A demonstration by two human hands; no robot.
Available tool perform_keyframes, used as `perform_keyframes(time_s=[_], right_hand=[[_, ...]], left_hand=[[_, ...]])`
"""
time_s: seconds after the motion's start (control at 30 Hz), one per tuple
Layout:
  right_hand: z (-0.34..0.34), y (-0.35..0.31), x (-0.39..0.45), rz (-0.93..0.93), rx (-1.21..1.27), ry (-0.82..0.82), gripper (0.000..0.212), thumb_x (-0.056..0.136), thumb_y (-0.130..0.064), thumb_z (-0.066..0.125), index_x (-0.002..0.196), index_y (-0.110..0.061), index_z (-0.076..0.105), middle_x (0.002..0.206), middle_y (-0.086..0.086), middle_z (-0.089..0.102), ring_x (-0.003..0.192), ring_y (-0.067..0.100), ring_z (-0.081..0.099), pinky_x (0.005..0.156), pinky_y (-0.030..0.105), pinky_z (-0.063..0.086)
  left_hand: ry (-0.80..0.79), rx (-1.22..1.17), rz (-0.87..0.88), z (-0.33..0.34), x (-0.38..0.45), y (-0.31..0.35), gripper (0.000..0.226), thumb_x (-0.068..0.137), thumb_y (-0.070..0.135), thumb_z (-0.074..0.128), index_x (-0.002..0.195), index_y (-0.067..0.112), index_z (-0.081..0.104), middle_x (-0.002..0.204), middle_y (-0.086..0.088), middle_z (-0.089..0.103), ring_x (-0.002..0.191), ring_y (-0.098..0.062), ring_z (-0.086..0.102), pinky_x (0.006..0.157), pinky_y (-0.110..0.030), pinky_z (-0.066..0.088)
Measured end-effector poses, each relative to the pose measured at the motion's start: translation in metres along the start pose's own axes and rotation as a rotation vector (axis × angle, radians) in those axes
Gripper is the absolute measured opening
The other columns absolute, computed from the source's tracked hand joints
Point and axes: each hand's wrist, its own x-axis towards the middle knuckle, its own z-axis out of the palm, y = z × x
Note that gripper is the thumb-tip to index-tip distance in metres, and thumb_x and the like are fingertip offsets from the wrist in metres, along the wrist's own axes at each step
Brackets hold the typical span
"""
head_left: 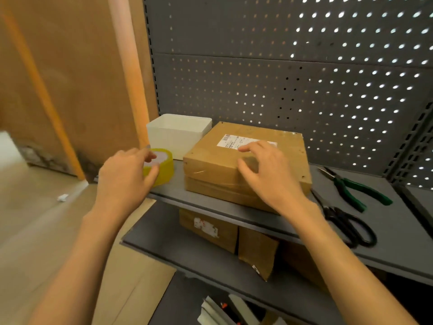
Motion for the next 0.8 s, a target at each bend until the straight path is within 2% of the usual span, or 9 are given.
perform_keyframes(time_s=[0.2,0.33,0.43,0.53,0.6,0.67,0.73,0.8], right_hand=[[0.042,-0.049,0.024,-0.093,0.034,-0.020,0.024,0.094,-0.028,0.048,0.114,-0.019,0.060,0.111,-0.002,0.057,0.106,0.014,0.050,0.090,0.033,0.044],[0.065,-0.073,0.041,-0.099,0.038,-0.016,0.024,0.093,-0.028,0.050,0.112,-0.018,0.061,0.108,-0.002,0.058,0.102,0.014,0.051,0.085,0.031,0.043],[0.076,-0.082,0.048,-0.066,0.015,-0.010,0.024,0.094,-0.029,0.050,0.111,-0.019,0.062,0.107,-0.002,0.058,0.100,0.014,0.051,0.082,0.029,0.041],[0.086,-0.086,0.052,-0.023,-0.002,0.007,0.022,0.093,-0.029,0.050,0.110,-0.019,0.062,0.107,-0.004,0.057,0.099,0.013,0.051,0.081,0.028,0.040],[0.091,-0.086,0.051,0.010,-0.004,0.015,0.022,0.093,-0.028,0.051,0.109,-0.020,0.063,0.107,-0.005,0.057,0.100,0.011,0.051,0.080,0.024,0.038],[0.095,-0.087,0.046,0.043,0.005,0.015,0.021,0.093,-0.027,0.052,0.109,-0.020,0.063,0.107,-0.005,0.058,0.101,0.010,0.050,0.079,0.021,0.034],[0.096,-0.089,0.043,0.071,0.047,0.016,0.019,0.092,-0.024,0.054,0.108,-0.019,0.064,0.105,-0.005,0.058,0.101,0.010,0.051,0.079,0.019,0.032],[0.094,-0.094,0.044,0.089,0.131,0.024,0.017,0.091,-0.023,0.056,0.105,-0.020,0.065,0.102,-0.005,0.060,0.097,0.011,0.053,0.079,0.020,0.037]], left_hand=[[-0.145,0.021,0.024,0.004,0.001,-0.041,0.029,0.089,0.032,0.057,0.113,0.017,0.062,0.106,-0.007,0.064,0.099,-0.030,0.055,0.077,-0.040,0.045],[-0.238,-0.131,0.081,0.018,0.011,-0.060,0.036,0.087,0.030,0.059,0.121,0.017,0.057,0.119,-0.006,0.058,0.111,-0.026,0.048,0.092,-0.036,0.039],[-0.304,-0.250,0.169,0.030,0.024,-0.069,0.043,0.083,0.033,0.065,0.122,0.016,0.056,0.122,-0.003,0.058,0.117,-0.021,0.047,0.097,-0.031,0.035],[-0.407,-0.346,0.230,0.043,0.039,-0.074,0.038,0.081,0.032,0.066,0.114,0.015,0.060,0.114,0.000,0.062,0.108,-0.019,0.053,0.093,-0.030,0.039],[-0.480,-0.344,0.260,0.052,0.046,-0.077,0.027,0.081,0.033,0.062,0.097,0.011,0.063,0.096,-0.006,0.067,0.090,-0.021,0.058,0.080,-0.037,0.047],[-0.539,-0.249,0.293,0.056,0.051,-0.076,0.027,0.083,0.032,0.059,0.084,0.006,0.061,0.078,-0.011,0.064,0.074,-0.025,0.057,0.064,-0.036,0.041],[-0.548,-0.197,0.326,0.057,0.054,-0.074,0.027,0.085,0.032,0.058,0.080,0.005,0.059,0.073,-0.012,0.061,0.071,-0.027,0.055,0.057,-0.035,0.035],[-0.520,-0.211,0.318,0.056,0.057,-0.074,0.023,0.086,0.032,0.057,0.087,0.009,0.061,0.080,-0.008,0.062,0.077,-0.026,0.056,0.059,-0.033,0.035]])
